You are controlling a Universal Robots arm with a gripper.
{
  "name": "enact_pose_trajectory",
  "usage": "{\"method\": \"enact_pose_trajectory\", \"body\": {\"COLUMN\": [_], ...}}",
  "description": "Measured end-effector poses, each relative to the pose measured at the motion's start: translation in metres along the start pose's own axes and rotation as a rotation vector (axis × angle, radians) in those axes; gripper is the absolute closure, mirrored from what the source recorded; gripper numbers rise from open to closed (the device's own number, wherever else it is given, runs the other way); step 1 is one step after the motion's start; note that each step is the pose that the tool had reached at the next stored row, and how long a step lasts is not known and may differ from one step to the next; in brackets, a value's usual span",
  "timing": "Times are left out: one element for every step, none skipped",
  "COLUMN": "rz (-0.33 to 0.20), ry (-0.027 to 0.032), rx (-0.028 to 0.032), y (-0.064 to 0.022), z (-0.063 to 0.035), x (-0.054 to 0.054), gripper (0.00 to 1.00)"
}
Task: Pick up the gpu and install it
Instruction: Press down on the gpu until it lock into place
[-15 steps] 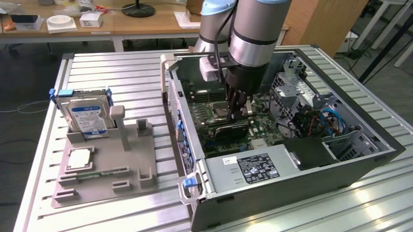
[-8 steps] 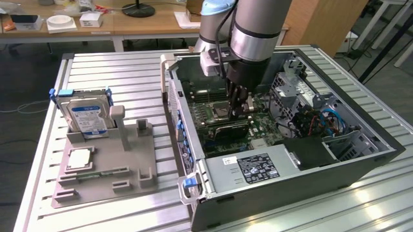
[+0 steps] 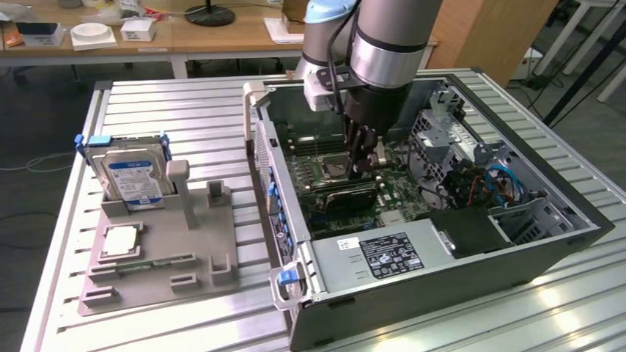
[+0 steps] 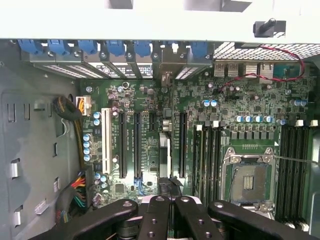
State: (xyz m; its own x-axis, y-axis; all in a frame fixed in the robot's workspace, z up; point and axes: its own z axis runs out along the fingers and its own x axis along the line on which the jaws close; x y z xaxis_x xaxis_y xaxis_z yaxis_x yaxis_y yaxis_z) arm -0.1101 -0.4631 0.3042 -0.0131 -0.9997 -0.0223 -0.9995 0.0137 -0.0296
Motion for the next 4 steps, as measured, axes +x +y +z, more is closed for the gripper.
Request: {"method": "enact_pose_trajectory", "body": {"rz": [0.0,0.0,0.0,0.0], "ry": [0.0002,0.0002,0.0002,0.0002], "rx": [-0.0001,-0.0001,-0.0001,-0.0001], "y": [0.0,0.0,0.0,0.0], "z": [-0.0001,-0.0001,-0.0001,-0.0001], "x": [0.0,0.0,0.0,0.0], "gripper": [0.89,0.89,0.89,0.89]}}
